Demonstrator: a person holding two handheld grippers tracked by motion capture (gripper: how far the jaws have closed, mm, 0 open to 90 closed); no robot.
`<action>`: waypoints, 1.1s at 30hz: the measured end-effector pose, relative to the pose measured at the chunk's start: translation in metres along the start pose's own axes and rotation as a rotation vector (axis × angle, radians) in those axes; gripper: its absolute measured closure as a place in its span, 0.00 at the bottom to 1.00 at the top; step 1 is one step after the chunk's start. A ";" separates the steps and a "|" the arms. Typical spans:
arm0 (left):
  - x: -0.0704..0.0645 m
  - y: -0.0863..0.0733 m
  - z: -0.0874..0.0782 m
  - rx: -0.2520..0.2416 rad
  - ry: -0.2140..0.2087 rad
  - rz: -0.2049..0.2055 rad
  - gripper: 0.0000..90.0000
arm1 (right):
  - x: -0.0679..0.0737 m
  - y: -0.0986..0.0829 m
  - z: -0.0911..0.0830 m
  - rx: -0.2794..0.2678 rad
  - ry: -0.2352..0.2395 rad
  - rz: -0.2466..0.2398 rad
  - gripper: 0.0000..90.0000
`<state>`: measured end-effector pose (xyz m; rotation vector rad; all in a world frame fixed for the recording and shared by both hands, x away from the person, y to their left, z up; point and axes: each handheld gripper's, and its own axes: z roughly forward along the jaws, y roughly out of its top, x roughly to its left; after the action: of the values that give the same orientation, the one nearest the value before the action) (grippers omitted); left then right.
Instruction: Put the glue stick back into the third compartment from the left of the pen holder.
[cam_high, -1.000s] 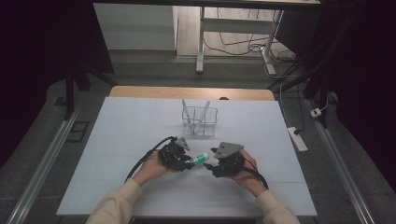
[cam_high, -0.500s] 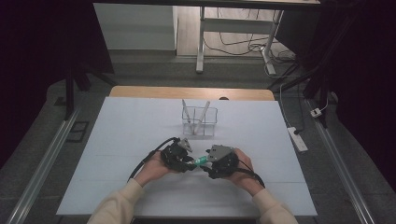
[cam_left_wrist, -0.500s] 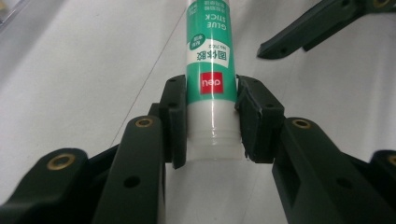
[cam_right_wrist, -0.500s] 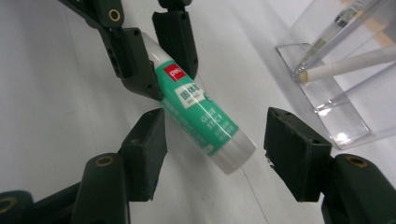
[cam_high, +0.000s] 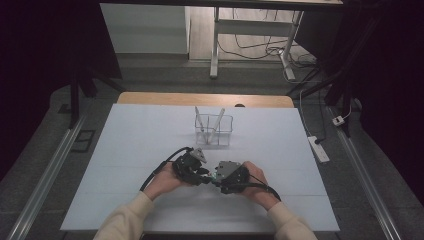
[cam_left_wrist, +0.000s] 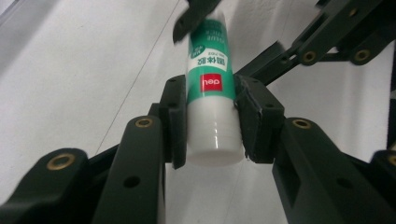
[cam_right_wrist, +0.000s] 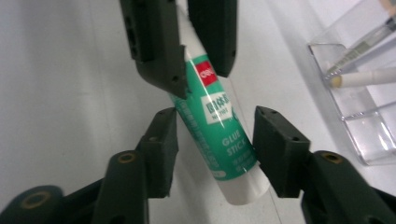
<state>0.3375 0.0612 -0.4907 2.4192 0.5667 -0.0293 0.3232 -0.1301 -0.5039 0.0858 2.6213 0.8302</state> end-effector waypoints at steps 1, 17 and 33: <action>0.000 0.000 0.000 -0.007 -0.005 -0.002 0.72 | 0.001 0.000 0.000 0.003 0.005 -0.006 0.61; 0.003 -0.005 -0.022 -0.197 0.057 -0.041 0.58 | -0.003 -0.004 -0.003 -0.062 0.048 0.001 0.73; 0.002 -0.040 -0.045 -0.257 0.202 -0.090 0.40 | -0.017 -0.013 -0.012 -0.117 -0.005 0.146 0.73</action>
<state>0.3175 0.1164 -0.4791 2.1587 0.7241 0.2377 0.3357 -0.1500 -0.4966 0.2488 2.5793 1.0298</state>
